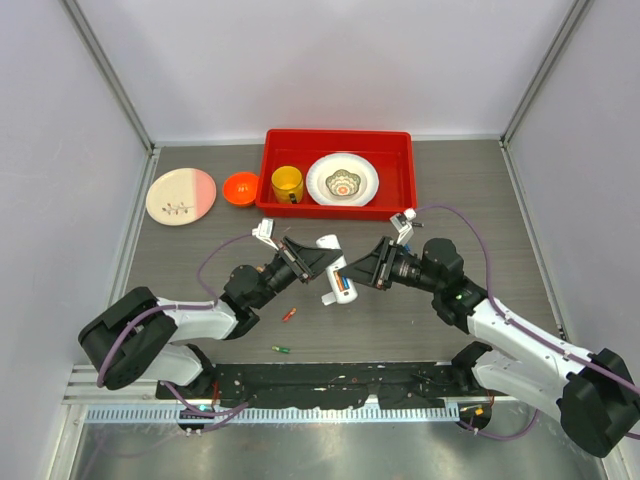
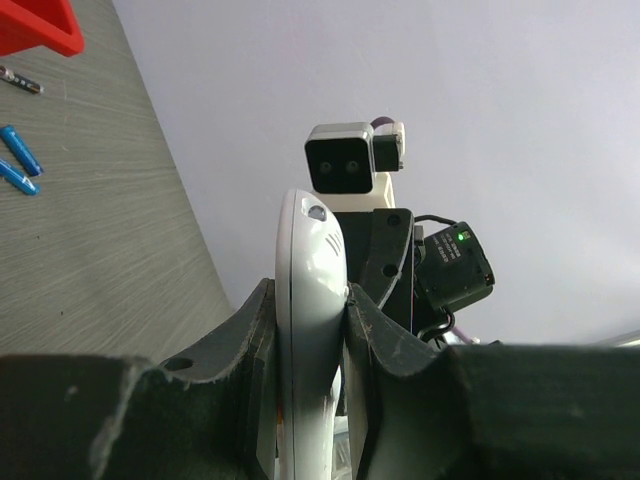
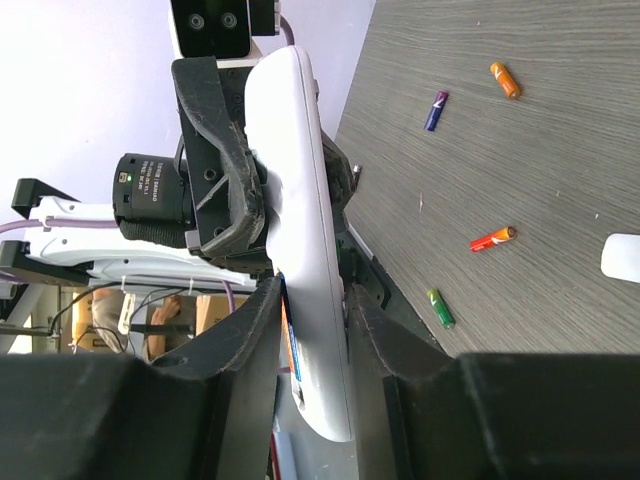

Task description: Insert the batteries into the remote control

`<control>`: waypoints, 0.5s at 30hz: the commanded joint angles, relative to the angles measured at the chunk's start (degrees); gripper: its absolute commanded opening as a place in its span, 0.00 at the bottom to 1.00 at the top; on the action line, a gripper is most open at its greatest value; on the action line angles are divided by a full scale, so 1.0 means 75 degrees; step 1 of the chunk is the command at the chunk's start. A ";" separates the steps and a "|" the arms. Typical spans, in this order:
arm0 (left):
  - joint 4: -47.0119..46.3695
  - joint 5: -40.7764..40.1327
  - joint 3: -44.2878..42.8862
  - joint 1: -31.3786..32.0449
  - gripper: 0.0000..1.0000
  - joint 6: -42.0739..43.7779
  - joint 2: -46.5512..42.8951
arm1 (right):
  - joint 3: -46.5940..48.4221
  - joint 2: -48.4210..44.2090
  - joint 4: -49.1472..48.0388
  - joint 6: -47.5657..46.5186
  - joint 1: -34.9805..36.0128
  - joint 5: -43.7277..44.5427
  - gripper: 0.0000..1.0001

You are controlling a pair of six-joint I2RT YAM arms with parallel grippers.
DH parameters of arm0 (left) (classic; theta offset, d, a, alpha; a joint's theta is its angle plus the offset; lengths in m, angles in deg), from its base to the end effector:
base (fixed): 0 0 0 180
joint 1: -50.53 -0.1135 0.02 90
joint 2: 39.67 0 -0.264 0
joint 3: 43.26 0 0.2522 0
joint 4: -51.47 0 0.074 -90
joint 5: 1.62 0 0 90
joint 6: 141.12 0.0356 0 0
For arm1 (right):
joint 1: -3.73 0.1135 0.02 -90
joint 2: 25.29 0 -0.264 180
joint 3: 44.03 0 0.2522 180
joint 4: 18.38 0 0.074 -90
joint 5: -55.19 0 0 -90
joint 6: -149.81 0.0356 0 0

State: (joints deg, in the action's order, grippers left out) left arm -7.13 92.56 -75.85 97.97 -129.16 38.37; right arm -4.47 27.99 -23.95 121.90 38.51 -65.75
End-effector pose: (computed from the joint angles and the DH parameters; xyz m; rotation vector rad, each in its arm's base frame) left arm 0.1664 -0.1851 0.2170 -0.3551 1.5801 -1.8398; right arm 0.1626 0.1352 0.2505 0.0057 2.0201 1.6349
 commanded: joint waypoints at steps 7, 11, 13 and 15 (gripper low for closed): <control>-0.2165 0.0110 -0.0243 -0.0021 0.00 -0.0083 -0.0070 | 0.0298 -0.0014 0.1334 -0.1023 -0.0032 0.0175 0.18; -0.2165 0.0133 -0.0325 -0.0021 0.00 -0.0095 -0.0058 | 0.0438 -0.0002 0.1710 -0.1257 -0.0021 0.0305 0.01; -0.2165 0.0145 -0.0325 -0.0021 0.00 -0.0083 -0.0046 | 0.0509 -0.0037 0.1862 -0.1328 -0.0021 0.0328 0.01; -0.2165 0.0133 -0.0279 -0.0021 0.00 -0.0083 -0.0011 | 0.0556 -0.0072 0.1886 -0.1352 -0.0021 0.0328 0.01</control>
State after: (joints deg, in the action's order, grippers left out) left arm -5.91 92.74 -75.85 97.97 -130.21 38.59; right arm -1.76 27.90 -17.20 115.36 38.49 -65.47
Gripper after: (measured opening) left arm 0.298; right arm 0.341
